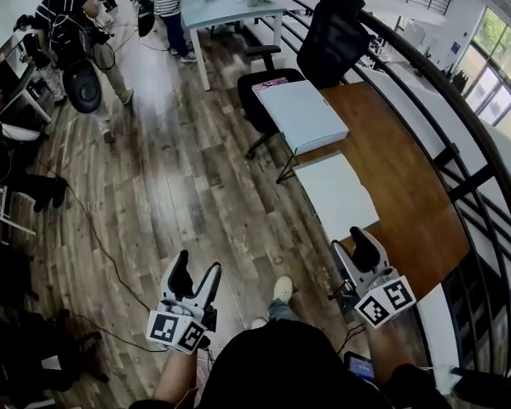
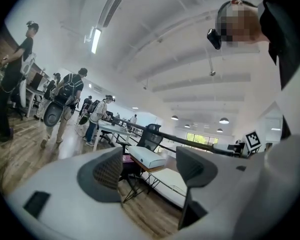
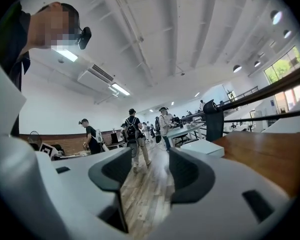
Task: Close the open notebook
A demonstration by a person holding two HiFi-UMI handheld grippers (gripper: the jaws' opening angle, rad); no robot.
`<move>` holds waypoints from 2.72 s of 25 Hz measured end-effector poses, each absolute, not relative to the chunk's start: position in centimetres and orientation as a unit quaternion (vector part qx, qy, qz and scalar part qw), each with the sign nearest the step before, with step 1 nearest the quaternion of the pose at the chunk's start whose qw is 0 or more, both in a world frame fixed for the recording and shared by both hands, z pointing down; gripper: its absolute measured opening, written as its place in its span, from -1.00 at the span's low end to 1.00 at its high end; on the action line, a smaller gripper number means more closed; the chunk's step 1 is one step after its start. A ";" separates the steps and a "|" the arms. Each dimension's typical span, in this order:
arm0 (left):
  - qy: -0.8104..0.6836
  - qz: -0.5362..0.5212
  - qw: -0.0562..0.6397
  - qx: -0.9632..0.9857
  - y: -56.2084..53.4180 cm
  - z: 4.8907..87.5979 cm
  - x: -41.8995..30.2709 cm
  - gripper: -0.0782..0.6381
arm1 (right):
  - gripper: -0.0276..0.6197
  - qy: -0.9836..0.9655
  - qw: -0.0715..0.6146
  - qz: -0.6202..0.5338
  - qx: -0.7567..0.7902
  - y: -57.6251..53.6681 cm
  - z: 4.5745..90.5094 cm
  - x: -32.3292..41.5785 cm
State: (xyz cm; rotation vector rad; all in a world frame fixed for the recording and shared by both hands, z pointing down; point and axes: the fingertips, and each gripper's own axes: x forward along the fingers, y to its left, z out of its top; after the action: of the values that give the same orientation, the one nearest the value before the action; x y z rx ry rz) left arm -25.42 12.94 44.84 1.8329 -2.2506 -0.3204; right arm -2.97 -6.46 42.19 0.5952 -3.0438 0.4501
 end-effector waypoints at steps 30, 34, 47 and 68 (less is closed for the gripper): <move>-0.668 -0.087 0.222 0.705 -9.5 49.9 -24.7 0.13 | -0.29 -0.942 0.011 0.190 0.277 -23.5 44.1 -1.4; -0.644 -0.075 0.247 0.720 -12.8 52.0 -24.9 0.13 | -0.29 -0.937 0.025 0.194 0.289 -24.3 44.9 -1.9; -0.562 -0.047 0.350 0.748 -20.8 60.0 -23.4 0.13 | -0.34 -0.895 0.047 0.253 0.364 -25.5 48.7 0.7; -0.491 -0.054 0.462 0.737 -28.5 69.8 -19.8 0.12 | -0.44 -0.837 0.090 0.303 0.447 -24.8 53.2 8.5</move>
State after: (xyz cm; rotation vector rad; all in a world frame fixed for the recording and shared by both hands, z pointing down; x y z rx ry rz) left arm -19.80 -28.52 69.76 1.8112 -1.2063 -0.1335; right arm 8.50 -24.80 53.17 1.3291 -2.4882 0.9020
